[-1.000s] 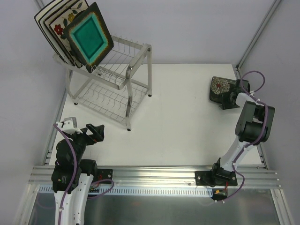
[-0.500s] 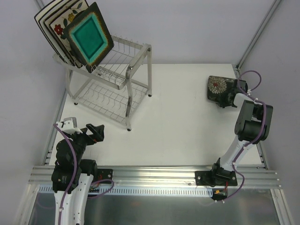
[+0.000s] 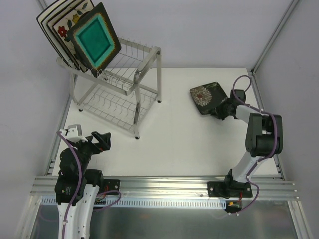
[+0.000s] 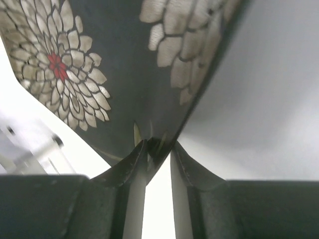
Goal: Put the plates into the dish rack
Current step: Grab a plate with the right arm
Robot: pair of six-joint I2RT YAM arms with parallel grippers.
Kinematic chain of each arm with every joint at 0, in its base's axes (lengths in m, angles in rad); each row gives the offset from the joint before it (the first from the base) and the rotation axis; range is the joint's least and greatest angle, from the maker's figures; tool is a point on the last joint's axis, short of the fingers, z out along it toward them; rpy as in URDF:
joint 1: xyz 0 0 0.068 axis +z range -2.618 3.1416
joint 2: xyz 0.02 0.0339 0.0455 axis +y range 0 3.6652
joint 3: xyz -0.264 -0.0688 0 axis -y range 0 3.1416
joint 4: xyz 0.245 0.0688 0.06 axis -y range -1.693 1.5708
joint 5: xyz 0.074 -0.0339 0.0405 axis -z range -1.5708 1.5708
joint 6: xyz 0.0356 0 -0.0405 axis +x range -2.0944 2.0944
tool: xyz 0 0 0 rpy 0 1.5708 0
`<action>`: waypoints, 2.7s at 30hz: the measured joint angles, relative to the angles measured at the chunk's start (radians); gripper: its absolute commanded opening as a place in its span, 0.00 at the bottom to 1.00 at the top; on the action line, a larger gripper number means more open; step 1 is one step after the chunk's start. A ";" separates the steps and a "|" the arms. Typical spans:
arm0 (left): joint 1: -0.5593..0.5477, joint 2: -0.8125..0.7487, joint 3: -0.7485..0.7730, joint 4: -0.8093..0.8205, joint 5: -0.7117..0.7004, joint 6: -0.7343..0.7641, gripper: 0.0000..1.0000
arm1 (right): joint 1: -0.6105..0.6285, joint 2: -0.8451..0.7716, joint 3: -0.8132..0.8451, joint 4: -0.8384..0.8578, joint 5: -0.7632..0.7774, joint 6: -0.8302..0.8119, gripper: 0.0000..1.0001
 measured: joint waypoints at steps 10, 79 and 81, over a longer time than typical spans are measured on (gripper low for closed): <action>0.000 0.000 0.000 0.000 0.000 0.000 0.99 | 0.033 -0.139 -0.089 -0.134 -0.009 -0.136 0.39; 0.007 0.000 0.000 0.000 0.002 0.000 0.99 | 0.027 -0.372 -0.020 -0.432 0.127 -0.288 0.03; 0.007 0.000 0.000 0.000 0.002 0.000 0.99 | 0.026 -0.389 -0.046 -0.430 0.127 -0.285 0.05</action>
